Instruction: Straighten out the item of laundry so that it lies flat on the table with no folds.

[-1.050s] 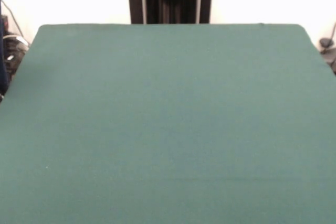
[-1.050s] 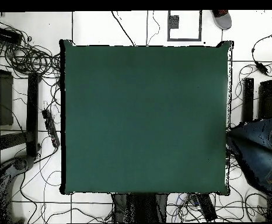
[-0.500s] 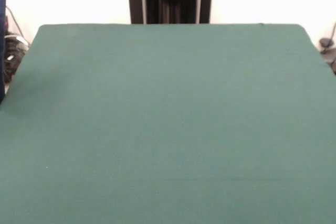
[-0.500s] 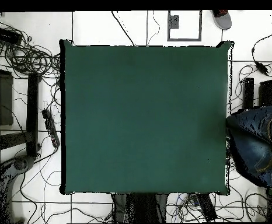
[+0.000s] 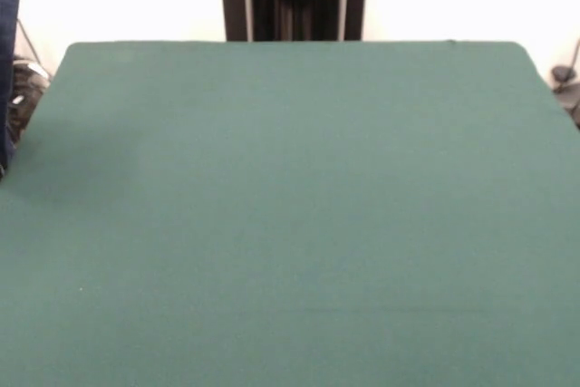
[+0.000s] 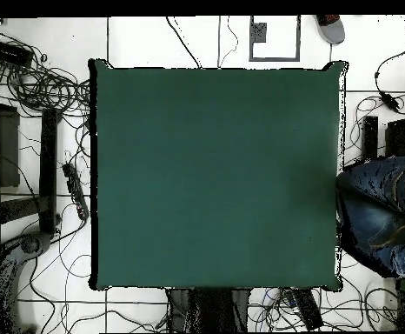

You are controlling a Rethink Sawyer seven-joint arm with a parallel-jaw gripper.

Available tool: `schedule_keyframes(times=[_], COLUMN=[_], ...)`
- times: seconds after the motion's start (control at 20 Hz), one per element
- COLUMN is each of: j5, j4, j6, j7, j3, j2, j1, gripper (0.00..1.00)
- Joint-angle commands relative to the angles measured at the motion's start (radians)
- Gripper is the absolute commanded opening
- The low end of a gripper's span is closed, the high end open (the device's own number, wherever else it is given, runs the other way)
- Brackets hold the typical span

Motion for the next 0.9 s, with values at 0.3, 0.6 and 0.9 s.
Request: schedule_keyframes(times=[0.3, 0.6, 0.9], j5=[0.085, 0.082, 0.082], j4=[0.241, 0.302, 0.364], j6=[-0.24, -0.338, -0.445], j7=[0.141, 0.15, 0.168], j3=[-0.12, -0.134, -0.144], j2=[-0.045, -0.064, -0.076], j1=[0.018, 0.005, -0.005], gripper=[0.0, 0.0, 0.0])
